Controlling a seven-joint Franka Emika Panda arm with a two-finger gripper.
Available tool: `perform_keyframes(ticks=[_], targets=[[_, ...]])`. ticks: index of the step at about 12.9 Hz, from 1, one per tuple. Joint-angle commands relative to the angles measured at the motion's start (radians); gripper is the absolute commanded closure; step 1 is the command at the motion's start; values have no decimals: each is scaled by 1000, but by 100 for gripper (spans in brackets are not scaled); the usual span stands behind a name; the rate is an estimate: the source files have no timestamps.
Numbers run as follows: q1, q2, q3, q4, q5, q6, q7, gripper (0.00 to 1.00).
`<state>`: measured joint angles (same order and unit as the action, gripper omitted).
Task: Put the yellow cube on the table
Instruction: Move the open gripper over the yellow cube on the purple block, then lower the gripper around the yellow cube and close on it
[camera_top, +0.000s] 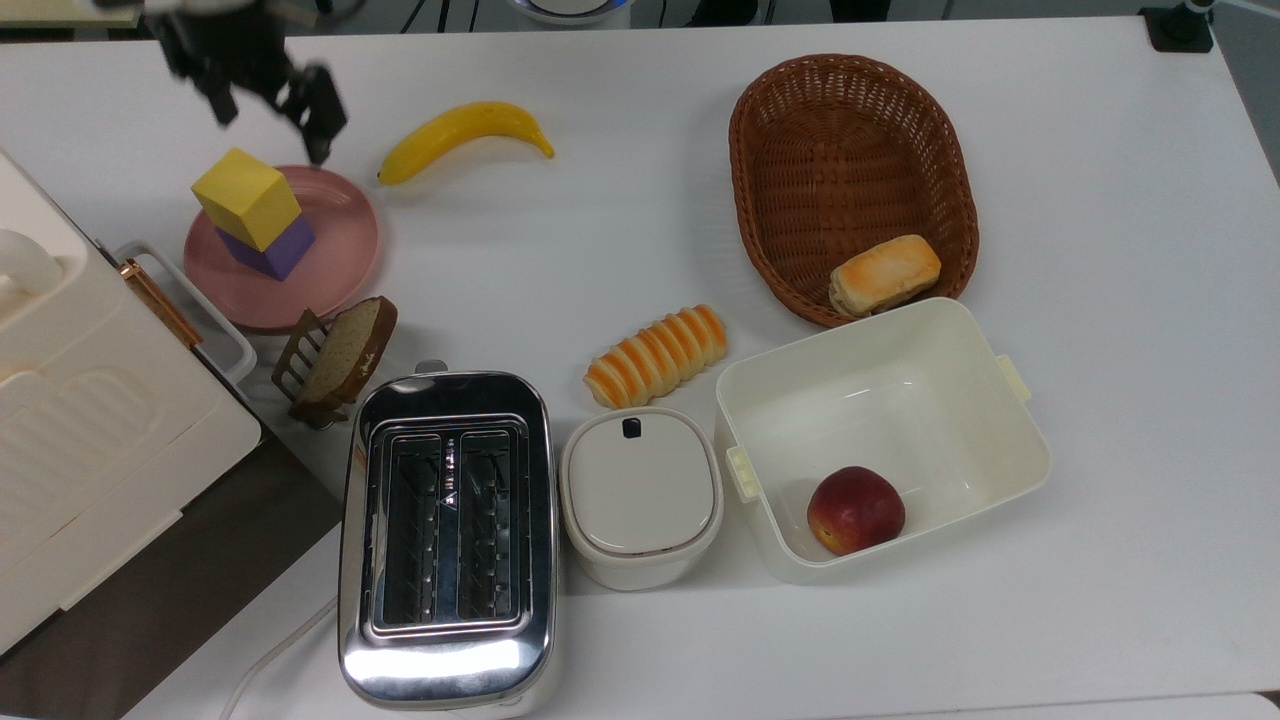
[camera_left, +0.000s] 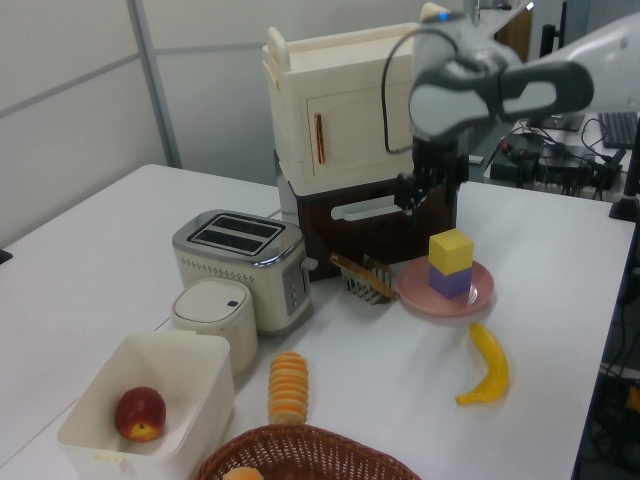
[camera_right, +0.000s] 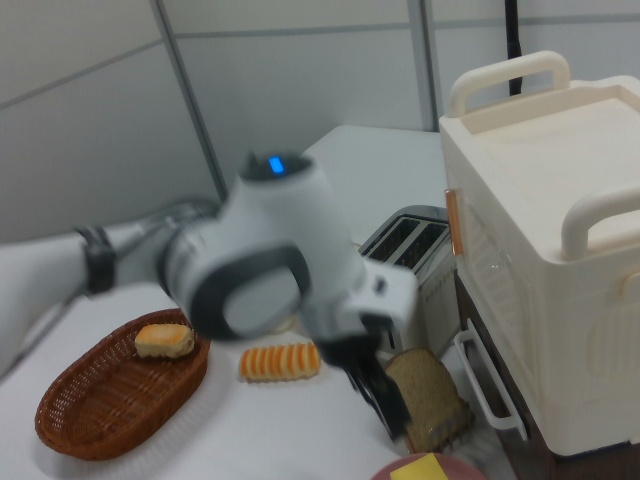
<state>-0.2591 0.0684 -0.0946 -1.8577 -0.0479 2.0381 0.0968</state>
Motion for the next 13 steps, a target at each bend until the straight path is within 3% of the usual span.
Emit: perform_keyframes(ticks=[1, 4, 13], targets=[[-6, 39, -26, -74, 19, 171, 38, 0], [-8, 66, -68, -74, 17, 204, 34, 0], [-8, 91, -93, -75, 17, 241, 38, 0]])
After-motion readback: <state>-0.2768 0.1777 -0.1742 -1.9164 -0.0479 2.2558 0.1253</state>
